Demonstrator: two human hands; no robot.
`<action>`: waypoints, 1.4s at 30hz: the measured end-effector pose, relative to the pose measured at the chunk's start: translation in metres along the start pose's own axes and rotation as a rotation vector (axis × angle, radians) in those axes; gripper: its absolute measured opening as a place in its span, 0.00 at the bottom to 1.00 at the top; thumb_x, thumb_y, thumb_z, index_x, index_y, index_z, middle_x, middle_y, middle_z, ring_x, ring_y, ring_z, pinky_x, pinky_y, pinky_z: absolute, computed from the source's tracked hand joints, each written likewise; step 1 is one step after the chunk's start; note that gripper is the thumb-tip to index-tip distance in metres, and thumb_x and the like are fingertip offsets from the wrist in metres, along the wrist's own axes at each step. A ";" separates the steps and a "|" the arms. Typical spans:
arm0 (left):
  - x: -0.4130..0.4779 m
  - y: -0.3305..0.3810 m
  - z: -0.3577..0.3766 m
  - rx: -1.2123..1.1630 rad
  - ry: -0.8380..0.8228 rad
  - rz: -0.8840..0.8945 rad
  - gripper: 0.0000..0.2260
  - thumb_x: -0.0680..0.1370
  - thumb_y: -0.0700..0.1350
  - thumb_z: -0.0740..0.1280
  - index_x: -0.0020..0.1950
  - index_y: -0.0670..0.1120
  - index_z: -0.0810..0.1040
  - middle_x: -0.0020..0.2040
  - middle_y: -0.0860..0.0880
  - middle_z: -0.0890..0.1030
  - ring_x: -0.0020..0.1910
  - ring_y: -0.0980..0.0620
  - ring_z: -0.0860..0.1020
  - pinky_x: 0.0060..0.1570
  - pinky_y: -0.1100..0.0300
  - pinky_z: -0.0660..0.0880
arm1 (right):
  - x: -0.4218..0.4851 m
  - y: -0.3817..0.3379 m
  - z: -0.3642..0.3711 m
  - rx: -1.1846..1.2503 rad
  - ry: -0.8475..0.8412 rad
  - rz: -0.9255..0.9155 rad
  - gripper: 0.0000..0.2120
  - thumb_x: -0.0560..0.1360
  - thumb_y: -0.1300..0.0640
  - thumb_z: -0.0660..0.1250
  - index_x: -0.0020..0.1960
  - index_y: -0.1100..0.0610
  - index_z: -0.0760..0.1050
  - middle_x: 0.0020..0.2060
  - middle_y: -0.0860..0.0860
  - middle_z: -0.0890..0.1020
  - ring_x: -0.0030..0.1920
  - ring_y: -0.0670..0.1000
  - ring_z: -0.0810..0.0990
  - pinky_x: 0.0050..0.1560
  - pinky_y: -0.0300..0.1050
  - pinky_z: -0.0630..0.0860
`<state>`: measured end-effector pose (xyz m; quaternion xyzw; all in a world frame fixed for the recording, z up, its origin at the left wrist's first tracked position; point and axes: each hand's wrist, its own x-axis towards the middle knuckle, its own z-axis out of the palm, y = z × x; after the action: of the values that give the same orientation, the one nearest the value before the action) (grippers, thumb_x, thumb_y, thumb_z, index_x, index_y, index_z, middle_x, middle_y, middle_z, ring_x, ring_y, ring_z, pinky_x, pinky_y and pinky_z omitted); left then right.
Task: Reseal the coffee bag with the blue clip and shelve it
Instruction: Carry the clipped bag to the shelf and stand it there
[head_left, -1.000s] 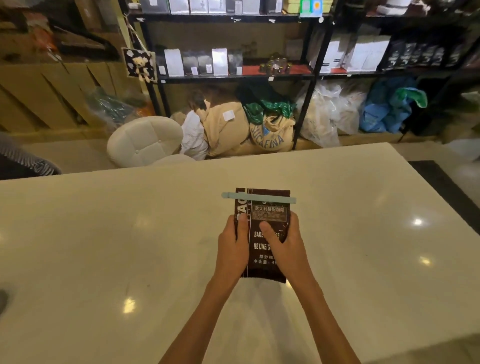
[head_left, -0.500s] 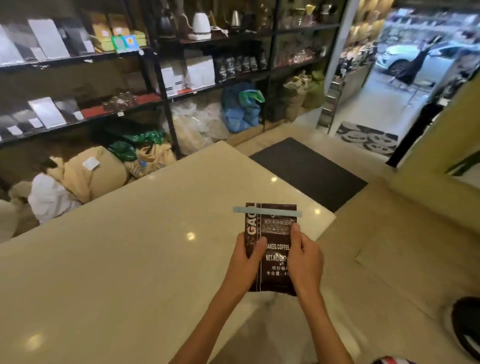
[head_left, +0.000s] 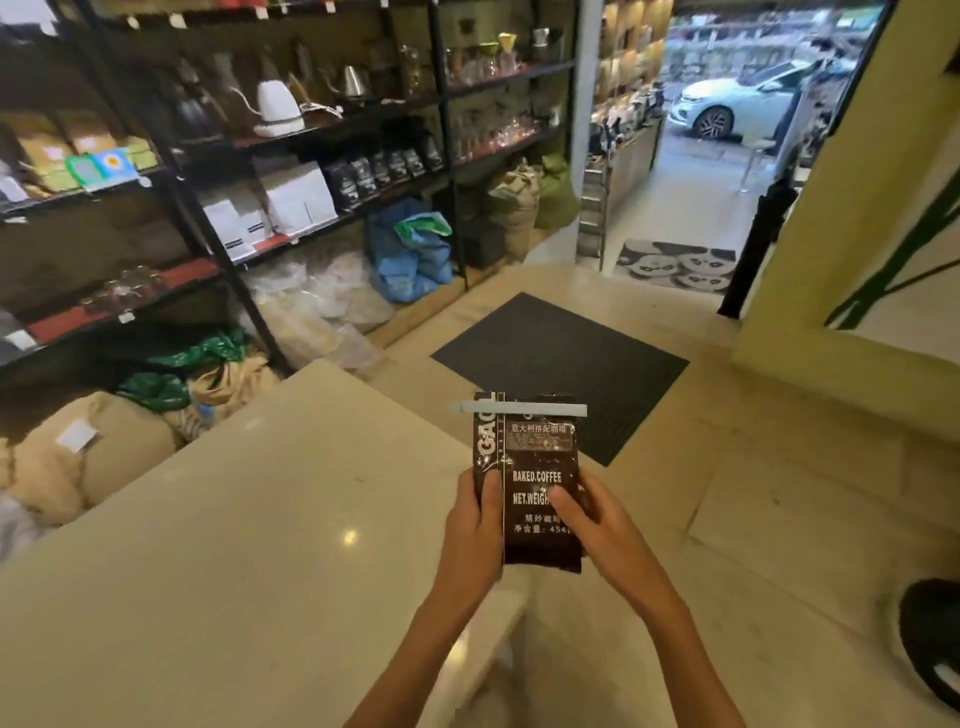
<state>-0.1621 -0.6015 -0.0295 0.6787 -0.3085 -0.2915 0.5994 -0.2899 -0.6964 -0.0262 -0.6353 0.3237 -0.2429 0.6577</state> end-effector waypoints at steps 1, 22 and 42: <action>0.012 0.001 0.002 0.002 -0.008 -0.009 0.13 0.79 0.60 0.55 0.57 0.56 0.72 0.51 0.52 0.83 0.48 0.57 0.83 0.45 0.58 0.82 | 0.008 -0.002 -0.002 0.004 0.004 -0.007 0.25 0.69 0.33 0.67 0.64 0.40 0.72 0.53 0.38 0.84 0.53 0.42 0.84 0.48 0.40 0.82; 0.357 0.004 0.269 -0.078 0.004 -0.106 0.12 0.82 0.54 0.56 0.61 0.51 0.71 0.56 0.49 0.81 0.54 0.52 0.81 0.55 0.46 0.79 | 0.348 -0.016 -0.293 -0.219 -0.002 0.113 0.15 0.83 0.45 0.51 0.64 0.42 0.71 0.56 0.45 0.82 0.55 0.43 0.82 0.50 0.44 0.82; 0.753 0.011 0.093 -0.251 0.503 -0.158 0.13 0.80 0.56 0.58 0.61 0.53 0.71 0.54 0.49 0.83 0.47 0.57 0.84 0.36 0.66 0.80 | 0.834 -0.103 -0.126 -0.237 -0.585 0.007 0.17 0.78 0.56 0.65 0.66 0.43 0.72 0.56 0.43 0.82 0.54 0.38 0.81 0.41 0.30 0.78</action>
<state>0.2480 -1.2395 -0.0485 0.6722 -0.0580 -0.1959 0.7116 0.1882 -1.3994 -0.0193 -0.7494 0.1491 -0.0080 0.6451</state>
